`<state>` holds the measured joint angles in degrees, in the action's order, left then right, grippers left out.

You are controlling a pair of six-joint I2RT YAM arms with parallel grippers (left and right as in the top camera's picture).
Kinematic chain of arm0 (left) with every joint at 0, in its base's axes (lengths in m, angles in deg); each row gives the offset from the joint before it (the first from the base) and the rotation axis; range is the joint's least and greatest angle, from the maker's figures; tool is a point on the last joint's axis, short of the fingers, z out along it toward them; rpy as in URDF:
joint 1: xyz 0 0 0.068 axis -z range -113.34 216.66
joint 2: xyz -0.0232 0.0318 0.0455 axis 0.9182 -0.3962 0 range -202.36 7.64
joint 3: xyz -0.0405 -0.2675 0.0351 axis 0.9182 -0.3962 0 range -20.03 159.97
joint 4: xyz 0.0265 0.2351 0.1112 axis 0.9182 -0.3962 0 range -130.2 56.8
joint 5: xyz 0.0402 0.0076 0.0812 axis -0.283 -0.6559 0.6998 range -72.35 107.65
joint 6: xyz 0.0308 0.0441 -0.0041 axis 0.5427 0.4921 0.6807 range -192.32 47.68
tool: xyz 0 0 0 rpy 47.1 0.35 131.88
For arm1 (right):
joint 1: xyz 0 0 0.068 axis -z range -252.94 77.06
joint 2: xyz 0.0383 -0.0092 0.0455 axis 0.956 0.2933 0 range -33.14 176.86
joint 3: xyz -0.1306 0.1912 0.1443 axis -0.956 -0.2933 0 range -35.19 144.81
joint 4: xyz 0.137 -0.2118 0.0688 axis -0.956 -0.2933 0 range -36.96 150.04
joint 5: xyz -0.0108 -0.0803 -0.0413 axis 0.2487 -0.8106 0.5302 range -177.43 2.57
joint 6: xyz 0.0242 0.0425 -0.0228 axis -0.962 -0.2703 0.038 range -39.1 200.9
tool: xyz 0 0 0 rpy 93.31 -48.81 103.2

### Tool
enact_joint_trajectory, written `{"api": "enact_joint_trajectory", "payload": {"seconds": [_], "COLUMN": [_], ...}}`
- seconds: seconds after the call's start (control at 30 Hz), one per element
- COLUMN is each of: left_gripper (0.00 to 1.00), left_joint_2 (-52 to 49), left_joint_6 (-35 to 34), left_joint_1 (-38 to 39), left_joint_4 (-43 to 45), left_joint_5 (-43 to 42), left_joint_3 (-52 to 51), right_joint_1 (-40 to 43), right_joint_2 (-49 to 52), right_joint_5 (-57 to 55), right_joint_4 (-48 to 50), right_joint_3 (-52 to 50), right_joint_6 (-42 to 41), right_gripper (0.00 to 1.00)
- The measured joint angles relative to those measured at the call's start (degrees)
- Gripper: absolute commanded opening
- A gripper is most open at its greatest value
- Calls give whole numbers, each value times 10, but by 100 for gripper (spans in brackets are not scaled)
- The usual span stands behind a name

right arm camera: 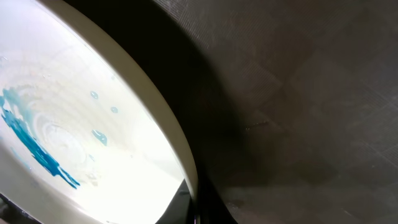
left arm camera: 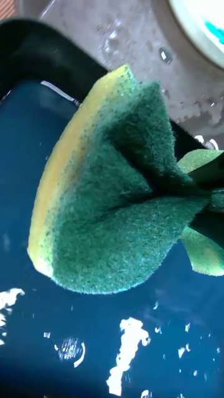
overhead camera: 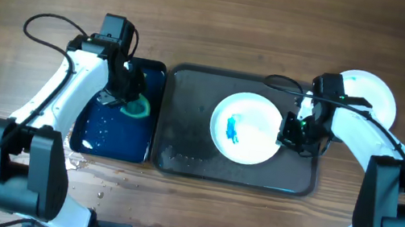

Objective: Clean dirty plates on tray and stack at the side
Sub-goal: 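Scrub the blue-smeared plate with the sponge while the right gripper holds the rim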

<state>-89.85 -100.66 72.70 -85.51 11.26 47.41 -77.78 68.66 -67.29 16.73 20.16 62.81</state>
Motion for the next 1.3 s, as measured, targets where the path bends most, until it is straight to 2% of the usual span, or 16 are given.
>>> {"api": "enact_joint_trajectory", "payload": {"seconds": [0.1, 0.2, 0.33, 0.47, 0.63, 0.77, 0.9, 1.07, 1.3], "left_gripper": [4, 4, 4, 4, 4, 4, 4, 4, 4], "left_joint_2": [9, 12, 12, -7, -97, -163, -167, -159, -149], "left_joint_6": [2, 2, -7, -44, -97, -145, -159, -162, -159], "left_joint_1": [27, 104, 247, 322, 348, 351, 345, 320, 311], "left_joint_4": [1, 21, 107, 198, 311, 360, 304, 176, 111], "left_joint_5": [-12, -27, -56, -77, -129, -175, -163, -107, -23], "left_joint_3": [0, 0, 0, 0, 0, 0, 15, 35, 43], "right_joint_1": [0, 0, 0, 0, 0, 0, 0, -7, -8], "right_joint_2": [0, 0, 3, 3, 3, 3, 4, 9, 11], "right_joint_5": [1, 7, 16, 17, 19, 19, 20, 40, 50], "right_joint_4": [0, 5, 14, 14, 14, 14, 12, 7, 8], "right_joint_3": [0, 0, 0, 0, 0, 0, 0, 0, 0], "right_joint_6": [0, 0, 0, 0, 0, 0, 0, 0, 0], "right_gripper": [4, 4, 4, 4, 4, 4, 4, 4, 4]}}
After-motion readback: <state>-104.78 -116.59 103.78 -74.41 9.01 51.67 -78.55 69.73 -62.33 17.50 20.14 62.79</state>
